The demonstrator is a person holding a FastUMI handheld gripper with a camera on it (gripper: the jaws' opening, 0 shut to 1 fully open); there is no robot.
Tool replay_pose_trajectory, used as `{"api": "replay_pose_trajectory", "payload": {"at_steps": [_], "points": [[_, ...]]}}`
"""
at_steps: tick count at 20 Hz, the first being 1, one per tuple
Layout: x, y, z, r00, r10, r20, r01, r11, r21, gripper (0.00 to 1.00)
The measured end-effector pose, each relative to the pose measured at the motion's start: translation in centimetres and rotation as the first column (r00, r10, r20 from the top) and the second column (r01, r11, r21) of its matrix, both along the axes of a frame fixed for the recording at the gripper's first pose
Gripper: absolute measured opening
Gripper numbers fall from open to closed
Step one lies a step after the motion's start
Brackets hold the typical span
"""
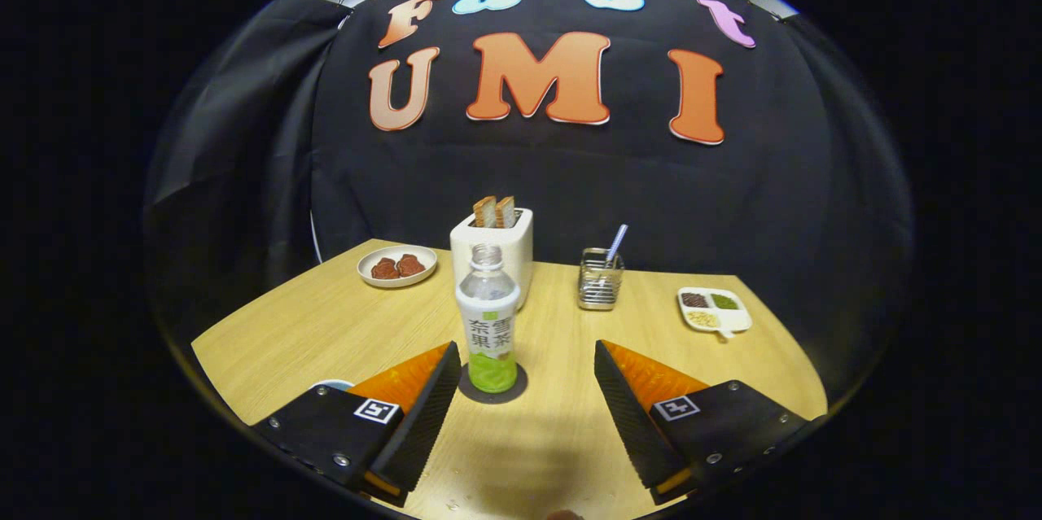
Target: Take the bottle from table, then pour the juice into the cup, finally place the bottle on the coaster
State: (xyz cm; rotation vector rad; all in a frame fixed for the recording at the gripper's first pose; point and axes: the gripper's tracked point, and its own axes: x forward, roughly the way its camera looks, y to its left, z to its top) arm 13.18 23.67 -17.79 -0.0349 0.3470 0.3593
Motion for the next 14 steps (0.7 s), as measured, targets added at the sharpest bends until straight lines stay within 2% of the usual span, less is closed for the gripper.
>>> {"api": "replay_pose_trajectory", "payload": {"at_steps": [4,8,10,14], "points": [[-2.8,-6.9,4.4,0.997,-0.075,0.034,0.074,0.997,0.013,0.97],[-4.5,-14.6,7.6,0.976,-0.197,0.093,0.196,0.980,0.010,0.97],[-5.5,-18.3,8.5,0.961,-0.252,0.110,0.252,0.968,0.011,0.97],[-7.3,-22.8,8.8,0.941,-0.315,0.123,0.314,0.949,0.027,0.97]]}}
